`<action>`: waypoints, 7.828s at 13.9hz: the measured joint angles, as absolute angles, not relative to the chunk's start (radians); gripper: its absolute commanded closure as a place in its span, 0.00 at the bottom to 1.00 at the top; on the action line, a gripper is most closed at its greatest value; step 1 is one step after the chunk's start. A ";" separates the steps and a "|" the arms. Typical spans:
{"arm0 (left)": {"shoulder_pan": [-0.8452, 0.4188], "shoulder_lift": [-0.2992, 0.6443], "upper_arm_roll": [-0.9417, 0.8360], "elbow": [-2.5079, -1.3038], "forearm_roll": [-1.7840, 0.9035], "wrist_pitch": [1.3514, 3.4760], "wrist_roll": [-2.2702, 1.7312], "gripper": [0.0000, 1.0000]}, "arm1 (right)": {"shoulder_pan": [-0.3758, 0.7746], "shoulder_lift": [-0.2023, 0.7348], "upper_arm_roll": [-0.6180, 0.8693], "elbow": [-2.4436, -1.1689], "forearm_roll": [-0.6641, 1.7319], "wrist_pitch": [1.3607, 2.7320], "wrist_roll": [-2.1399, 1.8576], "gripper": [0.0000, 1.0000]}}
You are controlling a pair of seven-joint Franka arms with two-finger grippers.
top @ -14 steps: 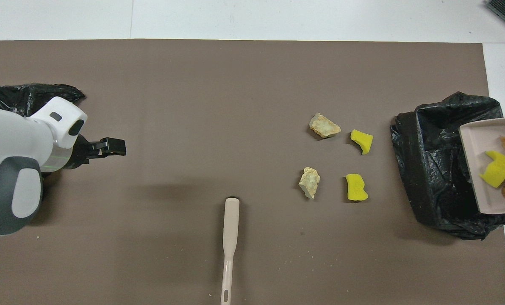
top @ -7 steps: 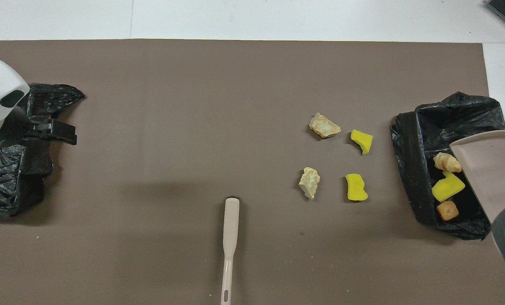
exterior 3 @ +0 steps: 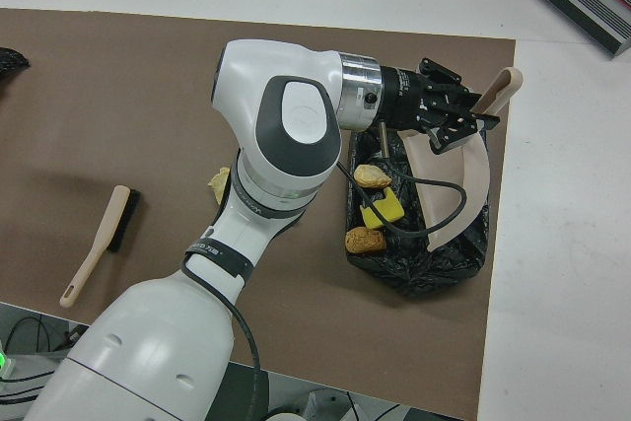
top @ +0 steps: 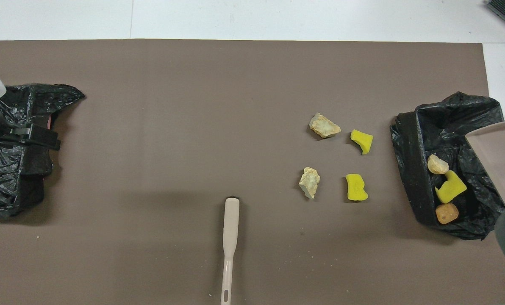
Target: Sweep and dump trash in bin
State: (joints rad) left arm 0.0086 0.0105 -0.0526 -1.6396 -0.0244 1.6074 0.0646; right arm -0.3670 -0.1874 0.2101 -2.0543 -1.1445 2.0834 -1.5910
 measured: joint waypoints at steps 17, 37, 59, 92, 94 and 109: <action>0.017 -0.010 -0.055 -1.636 -0.024 1.602 0.065 0.00 | 0.143 0.367 0.220 -1.355 -0.468 1.562 -0.336 1.00; 0.017 -0.048 -0.065 -1.694 -0.025 1.591 0.065 0.00 | 0.461 0.822 0.217 -1.037 -0.059 1.786 0.742 1.00; -0.160 0.069 -0.083 -1.773 -0.042 1.942 -0.038 0.00 | 0.509 0.341 0.229 -1.526 0.092 1.762 0.806 0.00; -0.462 0.380 -0.058 -1.651 0.071 2.077 -0.238 1.00 | 0.594 -0.220 0.210 -2.353 0.239 1.980 0.966 1.00; -0.420 0.379 -0.058 -1.630 0.067 2.016 -0.107 1.00 | 0.517 -0.305 0.209 -2.383 0.176 1.872 0.941 1.00; -0.318 0.406 -0.059 -1.562 0.049 1.932 0.856 1.00 | 0.076 -0.228 0.215 -2.480 0.068 1.855 0.731 1.00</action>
State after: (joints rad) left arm -0.3180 0.4059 -0.0589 -1.5623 0.0487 1.9316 0.8563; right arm 0.0764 -0.2284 0.2155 -2.4796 0.0680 1.8547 0.7310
